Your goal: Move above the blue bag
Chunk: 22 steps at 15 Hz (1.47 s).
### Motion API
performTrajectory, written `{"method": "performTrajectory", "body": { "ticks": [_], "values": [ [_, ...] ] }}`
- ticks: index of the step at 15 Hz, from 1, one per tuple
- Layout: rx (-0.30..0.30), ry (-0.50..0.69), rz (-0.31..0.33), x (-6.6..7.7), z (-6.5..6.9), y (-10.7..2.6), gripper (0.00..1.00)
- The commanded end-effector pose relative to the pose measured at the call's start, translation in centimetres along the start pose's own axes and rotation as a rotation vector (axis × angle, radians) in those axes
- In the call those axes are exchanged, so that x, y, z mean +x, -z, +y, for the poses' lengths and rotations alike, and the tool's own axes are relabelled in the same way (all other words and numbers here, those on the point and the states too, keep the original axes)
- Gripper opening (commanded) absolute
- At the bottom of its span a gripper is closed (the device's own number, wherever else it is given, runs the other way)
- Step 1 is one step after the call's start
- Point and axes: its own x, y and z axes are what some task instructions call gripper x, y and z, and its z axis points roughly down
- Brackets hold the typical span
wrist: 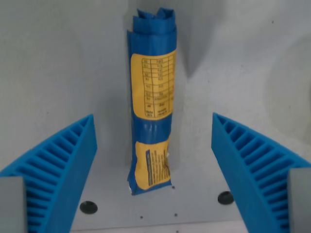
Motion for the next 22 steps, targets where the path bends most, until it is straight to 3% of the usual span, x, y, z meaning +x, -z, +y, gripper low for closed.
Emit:
{"method": "performTrajectory", "body": {
  "ticks": [1,22],
  "values": [
    [0.020,-0.048,0.098,-0.62,-0.39,-0.50,1.00],
    [0.020,-0.037,0.100,-0.78,-0.40,-0.74,1.00]
  ]
}}
